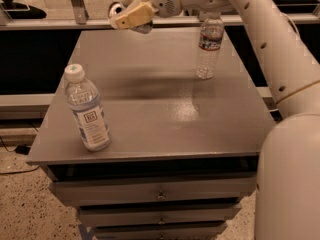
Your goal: Pick redbull can
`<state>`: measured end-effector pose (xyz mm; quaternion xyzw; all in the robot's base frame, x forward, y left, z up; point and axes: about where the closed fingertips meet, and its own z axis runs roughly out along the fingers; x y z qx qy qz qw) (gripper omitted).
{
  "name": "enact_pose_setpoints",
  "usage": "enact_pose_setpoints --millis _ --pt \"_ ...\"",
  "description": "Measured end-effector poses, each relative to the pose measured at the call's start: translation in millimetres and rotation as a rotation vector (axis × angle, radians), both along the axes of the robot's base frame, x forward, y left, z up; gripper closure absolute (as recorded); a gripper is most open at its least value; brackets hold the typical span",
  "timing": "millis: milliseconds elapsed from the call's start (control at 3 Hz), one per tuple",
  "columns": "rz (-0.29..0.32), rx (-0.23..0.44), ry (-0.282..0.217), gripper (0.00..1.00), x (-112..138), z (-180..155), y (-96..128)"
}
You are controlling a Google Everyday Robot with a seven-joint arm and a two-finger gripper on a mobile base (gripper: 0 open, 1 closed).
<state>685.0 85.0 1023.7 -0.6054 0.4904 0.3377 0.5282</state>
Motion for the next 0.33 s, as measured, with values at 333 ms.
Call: enact_pose_setpoints --millis 333 --pt "0.005 0.024 0.005 1.0 -4.2 5.1 -3.3"
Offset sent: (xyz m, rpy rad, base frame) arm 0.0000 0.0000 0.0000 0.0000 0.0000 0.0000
